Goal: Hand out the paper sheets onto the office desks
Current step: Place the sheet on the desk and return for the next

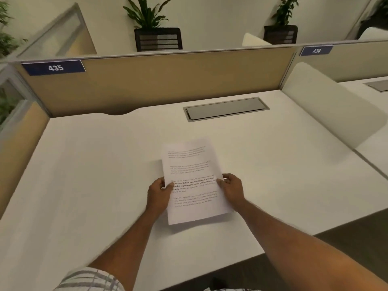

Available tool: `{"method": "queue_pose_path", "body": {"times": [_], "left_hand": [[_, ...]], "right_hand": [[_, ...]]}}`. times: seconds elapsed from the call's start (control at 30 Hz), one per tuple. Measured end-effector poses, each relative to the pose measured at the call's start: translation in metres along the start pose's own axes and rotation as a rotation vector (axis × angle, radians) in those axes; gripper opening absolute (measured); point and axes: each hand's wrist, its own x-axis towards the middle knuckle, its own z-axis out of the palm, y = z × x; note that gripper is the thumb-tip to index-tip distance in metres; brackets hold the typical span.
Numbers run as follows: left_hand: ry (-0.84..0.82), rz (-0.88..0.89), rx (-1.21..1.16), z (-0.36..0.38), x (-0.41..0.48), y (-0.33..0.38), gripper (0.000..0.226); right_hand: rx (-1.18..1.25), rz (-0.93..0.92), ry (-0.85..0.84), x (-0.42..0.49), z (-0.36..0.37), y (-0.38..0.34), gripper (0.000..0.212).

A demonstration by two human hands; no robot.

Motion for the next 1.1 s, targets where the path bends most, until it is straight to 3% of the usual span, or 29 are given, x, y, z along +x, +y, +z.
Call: {"method": "queue_pose_path", "body": {"times": [0.17,0.37,0.6,0.67,0.77,0.87,1.1], "left_hand": [[0.09,-0.081,0.107,0.057,0.008,0.012,0.042],[0.067,-0.127,0.156,0.091,0.014,0.016,0.053],[-0.158,0.135,0.876,0.086,0.0,0.001,0.083],[-0.14,0.17,0.995,0.084,-0.001,-0.001,0.089],[-0.146,0.184,1.054,0.082,0.0,-0.002,0.091],[-0.152,0.194,1.086,0.083,-0.002,-0.001,0.09],[-0.164,0.22,1.111,0.08,-0.005,0.003,0.088]], "right_hand": [[-0.086,-0.008,-0.031,0.042,-0.055,0.01,0.017],[-0.151,0.038,-0.066,0.069,-0.09,0.015,0.025],[-0.231,0.034,-0.068,0.081,-0.098,0.025,0.028],[-0.352,-0.038,-0.055,0.081,-0.1,0.028,0.037],[-0.622,-0.235,-0.054,0.079,-0.107,0.038,0.056],[-0.881,-0.336,-0.11,0.077,-0.116,0.046,0.057],[-0.942,-0.317,-0.173,0.073,-0.124,0.049,0.057]]}}
